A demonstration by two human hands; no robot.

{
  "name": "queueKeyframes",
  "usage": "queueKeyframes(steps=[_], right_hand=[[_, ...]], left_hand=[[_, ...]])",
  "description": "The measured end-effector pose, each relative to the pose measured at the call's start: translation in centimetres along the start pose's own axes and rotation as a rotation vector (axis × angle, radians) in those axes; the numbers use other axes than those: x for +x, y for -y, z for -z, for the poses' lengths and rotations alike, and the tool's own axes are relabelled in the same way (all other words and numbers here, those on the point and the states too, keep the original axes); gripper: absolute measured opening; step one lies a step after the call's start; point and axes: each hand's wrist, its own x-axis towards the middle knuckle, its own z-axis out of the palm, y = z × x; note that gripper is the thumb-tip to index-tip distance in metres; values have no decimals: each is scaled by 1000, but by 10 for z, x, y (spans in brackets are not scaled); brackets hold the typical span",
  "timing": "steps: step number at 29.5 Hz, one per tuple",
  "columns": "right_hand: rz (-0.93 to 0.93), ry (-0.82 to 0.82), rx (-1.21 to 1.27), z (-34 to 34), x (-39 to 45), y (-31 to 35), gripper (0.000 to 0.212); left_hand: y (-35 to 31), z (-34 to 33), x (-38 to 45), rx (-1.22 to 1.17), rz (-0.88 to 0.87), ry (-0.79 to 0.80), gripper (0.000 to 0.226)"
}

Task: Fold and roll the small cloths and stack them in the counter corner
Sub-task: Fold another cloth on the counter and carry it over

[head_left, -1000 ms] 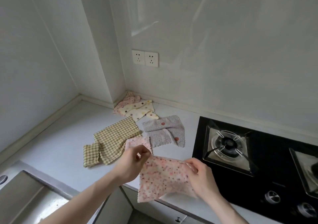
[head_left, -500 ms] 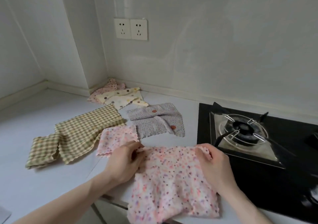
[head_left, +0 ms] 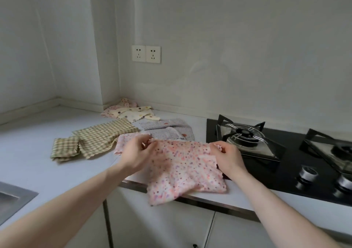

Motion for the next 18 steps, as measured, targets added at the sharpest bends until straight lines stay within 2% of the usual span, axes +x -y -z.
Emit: queueKeyframes(steps=[4,9,14,18], right_hand=[[121,-98,55,33,-24,46,19],[192,-122,56,63,-31,87,27],[165,-164,-20,67,-16,92,34],[109,-221,-63,62,4,81,41]], left_hand=[[-49,45,-8,-92,-88,-41,41],[-97,82,-1,-117,-168,-117,51],[-111,86,9,-44,-74,-72,51],[-108,74,26,-90,54,-65,46]])
